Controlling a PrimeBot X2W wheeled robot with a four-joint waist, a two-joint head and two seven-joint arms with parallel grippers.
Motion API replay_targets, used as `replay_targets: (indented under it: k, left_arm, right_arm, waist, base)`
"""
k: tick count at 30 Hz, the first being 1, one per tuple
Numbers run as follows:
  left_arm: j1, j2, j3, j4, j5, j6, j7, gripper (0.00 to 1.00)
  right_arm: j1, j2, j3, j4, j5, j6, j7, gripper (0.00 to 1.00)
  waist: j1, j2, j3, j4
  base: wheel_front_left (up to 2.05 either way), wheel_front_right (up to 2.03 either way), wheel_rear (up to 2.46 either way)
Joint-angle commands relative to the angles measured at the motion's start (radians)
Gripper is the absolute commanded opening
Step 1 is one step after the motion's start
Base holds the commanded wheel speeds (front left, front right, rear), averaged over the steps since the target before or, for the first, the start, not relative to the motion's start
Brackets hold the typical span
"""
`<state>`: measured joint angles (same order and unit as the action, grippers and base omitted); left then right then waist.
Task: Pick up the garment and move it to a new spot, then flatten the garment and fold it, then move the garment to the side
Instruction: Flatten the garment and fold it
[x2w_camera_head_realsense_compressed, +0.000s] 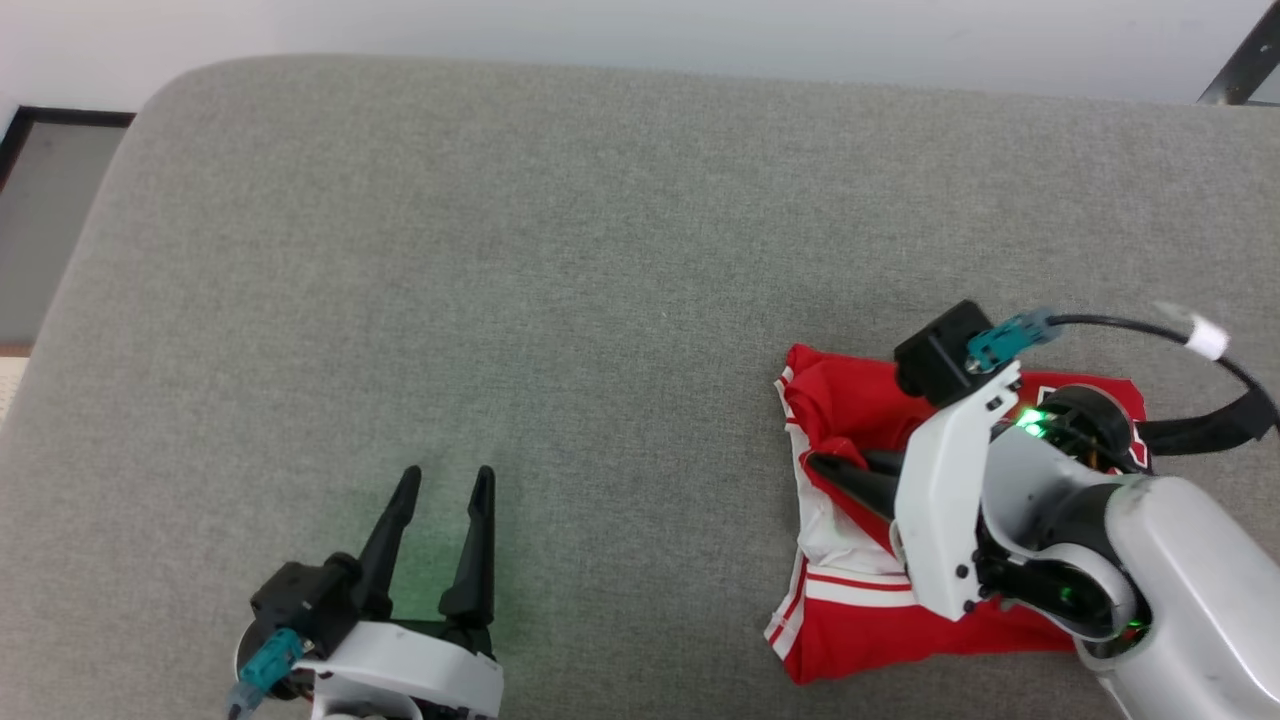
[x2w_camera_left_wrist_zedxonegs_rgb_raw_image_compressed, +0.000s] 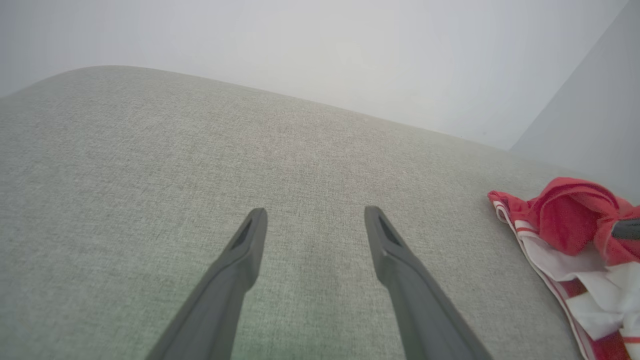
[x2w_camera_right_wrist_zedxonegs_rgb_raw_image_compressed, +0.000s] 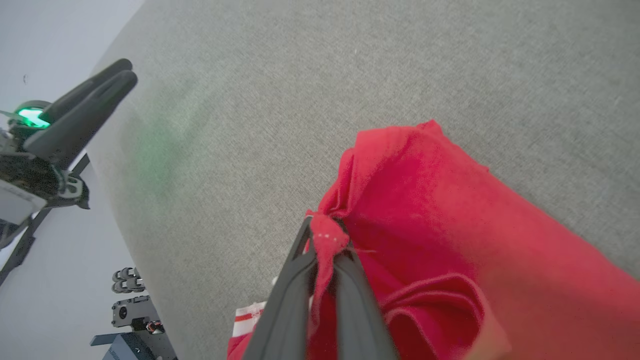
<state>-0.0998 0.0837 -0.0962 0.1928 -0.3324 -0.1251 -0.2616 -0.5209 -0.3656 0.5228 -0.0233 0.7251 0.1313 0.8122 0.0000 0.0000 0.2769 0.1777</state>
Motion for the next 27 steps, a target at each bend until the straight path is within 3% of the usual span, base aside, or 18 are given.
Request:
replay_targets:
  k: [1, 5, 6, 7, 8, 9, 10, 11, 20, 27]
  left_arm:
    - [-0.01, -0.001, -0.002, 0.003, -0.004, -0.006, -0.004, 1.0]
    - [-0.017, -0.003, -0.003, 0.008, -0.004, -0.006, -0.004, 1.0]
    - [-0.021, -0.003, -0.003, 0.013, -0.006, -0.006, -0.004, 1.0]
    - [-0.021, -0.003, -0.003, 0.013, -0.006, -0.006, -0.004, 1.0]
    - [-0.021, -0.002, -0.002, 0.014, -0.006, -0.006, -0.004, 1.0]
    - [-0.021, 0.0, -0.001, 0.017, -0.007, -0.006, -0.004, 1.0]
    - [-0.022, 0.002, 0.0, 0.021, -0.007, -0.006, -0.004, 1.0]
    - [-0.023, 0.005, 0.0, 0.024, -0.007, -0.006, -0.004, 1.0]
    - [-0.041, 0.043, 0.0, 0.051, -0.02, -0.006, -0.004, 1.0]
    - [-0.058, 0.07, -0.013, 0.081, -0.037, -0.006, -0.003, 1.0]
  right_arm:
    - [-0.012, 0.005, 0.013, 0.019, 0.007, -0.001, -0.015, 0.0]
    - [-0.026, 0.008, 0.041, 0.069, 0.019, -0.001, -0.041, 0.0]
    - [-0.033, 0.007, 0.055, 0.096, 0.027, -0.001, -0.058, 0.17]
    - [-0.033, 0.007, 0.055, 0.096, 0.027, -0.001, -0.058, 0.17]
    - [-0.034, 0.005, 0.063, 0.106, 0.03, -0.001, -0.066, 0.31]
    - [-0.039, 0.004, 0.067, 0.114, 0.035, -0.001, -0.074, 0.54]
    - [-0.046, 0.006, 0.068, 0.12, 0.041, -0.001, -0.085, 0.87]
    - [-0.048, 0.007, 0.072, 0.125, 0.048, -0.001, -0.092, 1.0]
    - [-0.027, -0.026, 0.073, 0.126, 0.102, -0.001, -0.171, 1.0]
    - [0.014, -0.077, 0.003, 0.133, 0.095, -0.001, -0.298, 1.0]
  waist:
    - [0.0, 0.0, 0.002, 0.0]
    - [0.0, 0.0, 0.002, -0.003]
    - [0.0, 0.0, 0.003, -0.006]
    - [0.0, 0.0, 0.003, -0.006]
    - [0.0, 0.0, 0.002, -0.008]
    - [0.0, 0.0, 0.001, -0.012]
    - [0.0, 0.0, -0.001, -0.016]
    - [0.0, 0.0, -0.005, -0.02]
    - [0.0, 0.0, -0.067, -0.092]
    - [0.0, 0.0, -0.122, -0.173]
  base:
    - [0.0, 0.0, 0.0]
    - [0.0, 0.0, 0.0]
    - [0.0, 0.0, 0.0]
    - [0.0, 0.0, 0.0]
    - [0.0, 0.0, 0.0]
    - [0.0, 0.0, 0.0]
    - [0.0, 0.0, 0.0]
    - [0.0, 0.0, 0.0]
    - [0.0, 0.0, 0.0]
    - [0.0, 0.0, 0.0]
